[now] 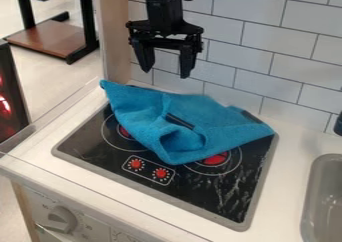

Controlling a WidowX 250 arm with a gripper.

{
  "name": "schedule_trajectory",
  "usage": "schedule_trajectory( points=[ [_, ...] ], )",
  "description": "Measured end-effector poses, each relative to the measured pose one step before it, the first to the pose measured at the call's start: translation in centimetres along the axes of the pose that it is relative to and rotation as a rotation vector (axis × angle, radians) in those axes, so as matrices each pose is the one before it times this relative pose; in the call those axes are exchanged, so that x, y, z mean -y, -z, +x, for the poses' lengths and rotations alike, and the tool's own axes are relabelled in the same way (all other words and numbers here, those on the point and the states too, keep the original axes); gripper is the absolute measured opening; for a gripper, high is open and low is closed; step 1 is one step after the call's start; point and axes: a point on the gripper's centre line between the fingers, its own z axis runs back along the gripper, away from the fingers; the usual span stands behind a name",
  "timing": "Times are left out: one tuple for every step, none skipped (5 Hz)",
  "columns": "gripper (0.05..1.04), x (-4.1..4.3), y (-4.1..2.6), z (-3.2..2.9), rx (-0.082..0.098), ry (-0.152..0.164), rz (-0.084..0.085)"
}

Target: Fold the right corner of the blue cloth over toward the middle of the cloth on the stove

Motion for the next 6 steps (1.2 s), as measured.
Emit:
schedule_trajectory(
  points=[
    [0.999,-0.134,1.085,-0.431,-0.0354,-0.0170,0.0033],
    [0.999,4.118,0.705,1.230,-0.0151,0.0109,0.0302],
    [0.999,4.605,-0.543,0.857,0.0781,-0.0170,0.0156],
    [0.999,1.714,0.110,0.814,0.0709,-0.0509,0.0605],
    [0.999,2.040,0.413,0.123,0.0084,-0.0050,-0.0018],
    [0.999,0.597,1.667,0.284,-0.0244,-0.0237,0.0007]
  ],
)
